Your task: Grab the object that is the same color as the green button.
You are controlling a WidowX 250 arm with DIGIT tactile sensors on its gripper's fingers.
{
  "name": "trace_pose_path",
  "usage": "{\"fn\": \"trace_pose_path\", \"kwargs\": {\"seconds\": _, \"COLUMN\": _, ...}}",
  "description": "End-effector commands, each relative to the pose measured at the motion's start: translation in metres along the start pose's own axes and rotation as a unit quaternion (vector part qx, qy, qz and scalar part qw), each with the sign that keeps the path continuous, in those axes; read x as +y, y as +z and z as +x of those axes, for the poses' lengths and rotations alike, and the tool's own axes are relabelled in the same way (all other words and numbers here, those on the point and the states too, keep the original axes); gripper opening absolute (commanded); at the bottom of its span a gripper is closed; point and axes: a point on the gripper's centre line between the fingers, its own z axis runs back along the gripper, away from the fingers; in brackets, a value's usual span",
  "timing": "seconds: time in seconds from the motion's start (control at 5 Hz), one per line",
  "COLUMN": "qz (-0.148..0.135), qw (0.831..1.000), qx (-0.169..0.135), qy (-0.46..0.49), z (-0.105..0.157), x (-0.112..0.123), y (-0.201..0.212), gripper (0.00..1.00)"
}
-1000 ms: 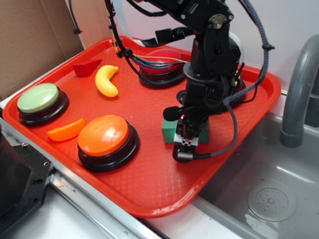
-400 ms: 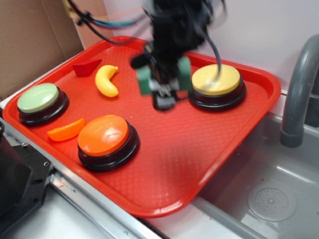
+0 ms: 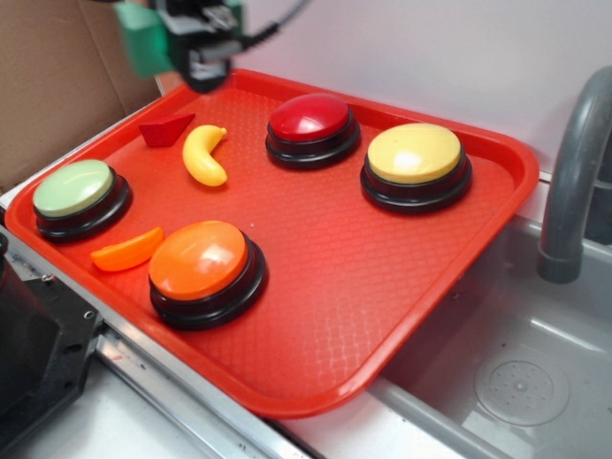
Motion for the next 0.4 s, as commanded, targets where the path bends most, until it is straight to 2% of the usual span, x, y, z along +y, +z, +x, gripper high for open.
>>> {"fn": "trace_pose_path", "kwargs": {"seconds": 0.0, "qz": -0.006, "qw": 0.987, "qx": -0.022, "qy": 0.162, "z": -0.0369, "x": 0.0108, "y": 0.0291, "gripper": 0.0}}
{"fn": "trace_pose_path", "kwargs": {"seconds": 0.2, "qz": -0.028, "qw": 0.985, "qx": -0.051, "qy": 0.162, "z": -0.0424, "x": 0.0171, "y": 0.028, "gripper": 0.0}}
